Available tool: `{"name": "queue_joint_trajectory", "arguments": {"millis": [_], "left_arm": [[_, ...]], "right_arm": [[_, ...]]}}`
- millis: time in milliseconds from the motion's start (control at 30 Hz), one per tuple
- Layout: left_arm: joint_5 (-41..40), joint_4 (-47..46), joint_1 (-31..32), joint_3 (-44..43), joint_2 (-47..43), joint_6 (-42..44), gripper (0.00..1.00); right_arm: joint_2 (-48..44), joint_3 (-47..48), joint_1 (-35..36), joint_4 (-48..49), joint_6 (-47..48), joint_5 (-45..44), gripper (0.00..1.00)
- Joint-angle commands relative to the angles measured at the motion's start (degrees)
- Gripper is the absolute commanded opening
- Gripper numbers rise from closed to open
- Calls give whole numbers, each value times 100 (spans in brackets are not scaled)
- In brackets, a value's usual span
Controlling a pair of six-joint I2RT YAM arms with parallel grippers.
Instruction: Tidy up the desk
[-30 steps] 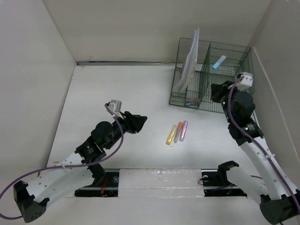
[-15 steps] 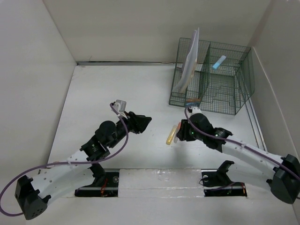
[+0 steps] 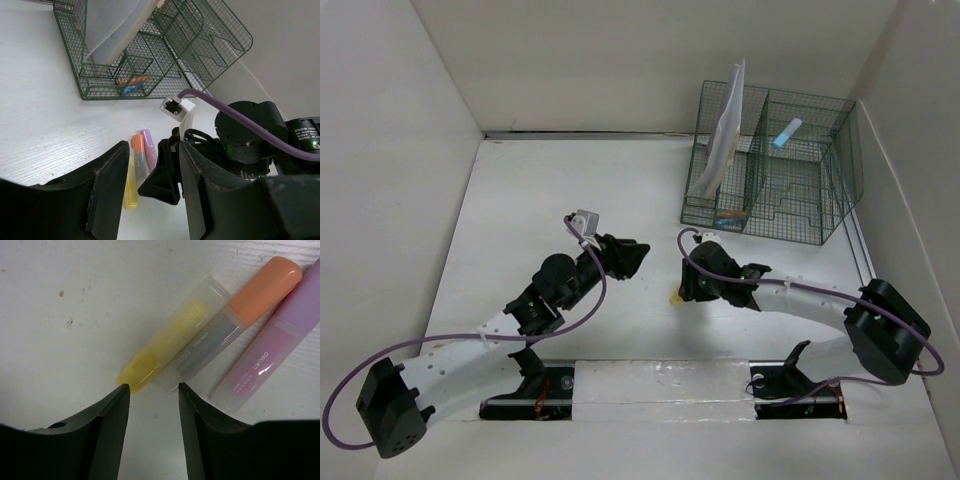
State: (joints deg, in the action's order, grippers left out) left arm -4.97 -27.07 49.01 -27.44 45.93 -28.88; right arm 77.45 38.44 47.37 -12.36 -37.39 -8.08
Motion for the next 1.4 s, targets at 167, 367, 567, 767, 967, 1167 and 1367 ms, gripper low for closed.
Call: {"name": "queue_joint_trajectory", "arguments": {"millis": [167,367,567,767,967,1167,1367], "left_arm": [[5,-615,-23,28,162,357,41],[-118,-677,-23,221,65,401,41],[-293,-589,-23,336,-330,401,40],[-426,-563,-23,485,-656,401,41],[-338,-554,-23,450,-542,392,41],[-338,-554,-23,441,-577,384,41],[-355,-545,-23,459,-594,383,41]], "right_arm": [[498,630,123,-12,3,-625,49],[578,1043,474,-565,-67,-1231,44],[622,1254,589,-663,-102,-1284,48],[1183,1333,589,-715,-172,-1425,55],[1413,1404,589,-575,-225,-1390,67],[1650,1517,536,-337,-111,-1328,67],[1923,1676,536,-188,-6,-1179,67]]}}
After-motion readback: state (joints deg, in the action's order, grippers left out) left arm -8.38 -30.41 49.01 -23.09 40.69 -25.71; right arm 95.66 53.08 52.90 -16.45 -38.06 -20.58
